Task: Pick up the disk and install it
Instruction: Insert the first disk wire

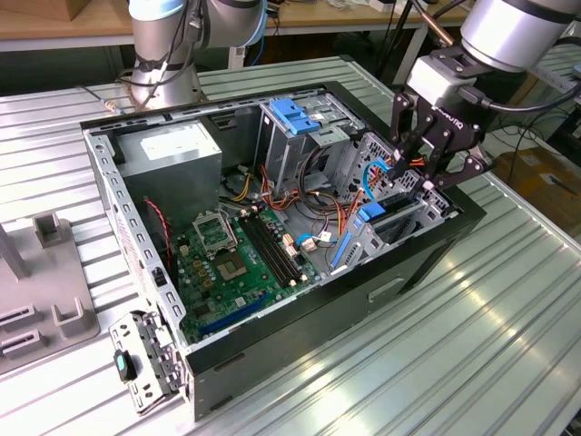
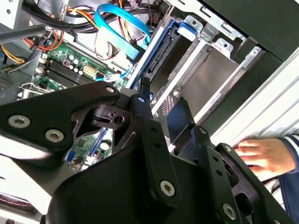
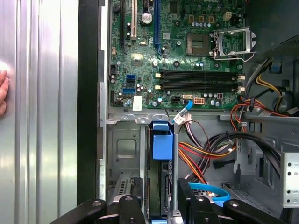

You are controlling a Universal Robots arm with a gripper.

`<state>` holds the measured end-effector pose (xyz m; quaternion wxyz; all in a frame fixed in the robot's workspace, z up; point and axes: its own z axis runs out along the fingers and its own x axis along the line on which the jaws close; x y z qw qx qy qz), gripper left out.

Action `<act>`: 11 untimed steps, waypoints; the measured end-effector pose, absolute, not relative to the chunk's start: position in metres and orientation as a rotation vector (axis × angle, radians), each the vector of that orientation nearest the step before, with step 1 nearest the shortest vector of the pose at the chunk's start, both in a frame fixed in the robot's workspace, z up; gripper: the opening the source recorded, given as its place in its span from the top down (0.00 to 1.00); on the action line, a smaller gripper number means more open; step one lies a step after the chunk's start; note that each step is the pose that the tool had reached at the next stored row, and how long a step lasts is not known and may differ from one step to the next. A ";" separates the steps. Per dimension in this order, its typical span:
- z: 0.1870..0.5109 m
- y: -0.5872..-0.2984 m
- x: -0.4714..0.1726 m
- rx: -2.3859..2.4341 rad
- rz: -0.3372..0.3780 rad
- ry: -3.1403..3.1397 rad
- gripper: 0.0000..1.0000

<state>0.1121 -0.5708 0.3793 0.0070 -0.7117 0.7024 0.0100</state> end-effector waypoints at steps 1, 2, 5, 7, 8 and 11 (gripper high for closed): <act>0.380 -0.571 0.112 -2.226 0.031 2.197 0.57; 0.380 -0.571 0.112 -2.226 0.031 2.197 0.57; 0.380 -0.571 0.112 -2.226 0.031 2.197 0.57; 0.380 -0.571 0.112 -2.226 0.031 2.197 0.57; 0.381 -0.571 0.112 -2.226 0.031 2.197 0.57; 0.381 -0.571 0.112 -2.226 0.031 2.197 0.57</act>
